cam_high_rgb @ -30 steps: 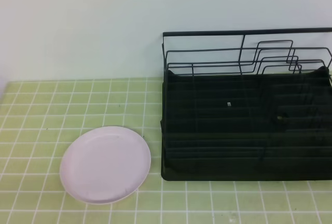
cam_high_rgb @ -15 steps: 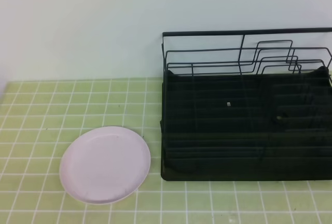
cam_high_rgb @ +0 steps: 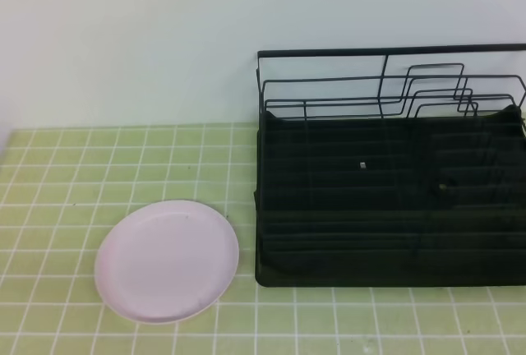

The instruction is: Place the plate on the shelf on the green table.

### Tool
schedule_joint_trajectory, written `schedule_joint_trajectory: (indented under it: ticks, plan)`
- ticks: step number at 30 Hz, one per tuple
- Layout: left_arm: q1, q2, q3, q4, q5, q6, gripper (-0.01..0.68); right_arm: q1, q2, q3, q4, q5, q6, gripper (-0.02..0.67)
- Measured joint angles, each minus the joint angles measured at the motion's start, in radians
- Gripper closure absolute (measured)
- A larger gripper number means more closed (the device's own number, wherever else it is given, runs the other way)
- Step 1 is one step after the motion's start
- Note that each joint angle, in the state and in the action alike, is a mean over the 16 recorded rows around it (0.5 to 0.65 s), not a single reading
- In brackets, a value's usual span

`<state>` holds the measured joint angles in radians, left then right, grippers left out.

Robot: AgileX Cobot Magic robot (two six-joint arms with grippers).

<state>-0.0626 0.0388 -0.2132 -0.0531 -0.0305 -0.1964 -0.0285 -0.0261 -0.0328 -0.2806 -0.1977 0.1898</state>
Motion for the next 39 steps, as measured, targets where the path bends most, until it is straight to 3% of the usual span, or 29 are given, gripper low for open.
schedule_joint_trajectory:
  ticks: [7,20,32,39]
  plan:
    - [0.000,0.083,-0.171,-0.009,0.356,0.003,0.676,0.000,0.041,-0.119,-0.043,0.210,-0.004,0.652]
    - [0.000,0.436,-0.410,-0.061,0.598,0.028,0.676,0.000,0.325,-0.274,-0.017,0.587,-0.027,0.652]
    - [0.000,0.994,-0.857,-0.080,0.942,0.187,0.676,0.000,0.458,-0.279,0.088,0.608,-0.025,0.652]
    - [0.000,1.272,-1.023,-0.090,1.053,0.299,0.674,0.000,0.458,-0.279,0.091,0.607,-0.025,0.652]
